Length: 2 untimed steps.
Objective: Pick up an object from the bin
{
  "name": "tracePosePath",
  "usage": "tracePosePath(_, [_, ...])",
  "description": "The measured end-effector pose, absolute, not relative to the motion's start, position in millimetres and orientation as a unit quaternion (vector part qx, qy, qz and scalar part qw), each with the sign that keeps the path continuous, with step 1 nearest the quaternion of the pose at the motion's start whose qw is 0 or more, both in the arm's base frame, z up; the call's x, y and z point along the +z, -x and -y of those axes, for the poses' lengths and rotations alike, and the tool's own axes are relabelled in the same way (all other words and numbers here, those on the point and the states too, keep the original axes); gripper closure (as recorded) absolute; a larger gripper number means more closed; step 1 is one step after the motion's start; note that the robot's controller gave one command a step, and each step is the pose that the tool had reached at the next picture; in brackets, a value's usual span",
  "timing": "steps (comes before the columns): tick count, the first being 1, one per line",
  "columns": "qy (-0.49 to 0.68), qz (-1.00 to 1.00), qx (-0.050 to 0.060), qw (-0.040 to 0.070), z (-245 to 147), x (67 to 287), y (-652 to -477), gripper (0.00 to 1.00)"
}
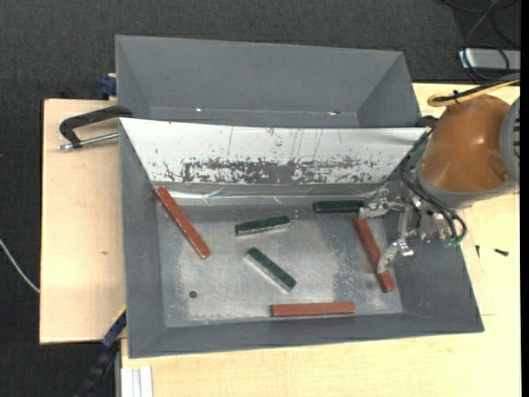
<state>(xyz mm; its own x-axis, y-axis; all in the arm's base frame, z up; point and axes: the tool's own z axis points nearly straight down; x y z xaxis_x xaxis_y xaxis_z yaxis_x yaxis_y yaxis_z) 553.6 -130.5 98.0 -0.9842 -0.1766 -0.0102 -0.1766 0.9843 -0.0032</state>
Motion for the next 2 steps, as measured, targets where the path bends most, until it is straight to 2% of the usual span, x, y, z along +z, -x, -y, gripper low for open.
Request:
tracePosePath(1, [-0.023,-1.000,0.000,0.003,131.9,93.7,-571.2,0.00])
tracePosePath(2, [0.080,-0.997,-0.001,0.005,130.1,90.3,-581.7,0.00])
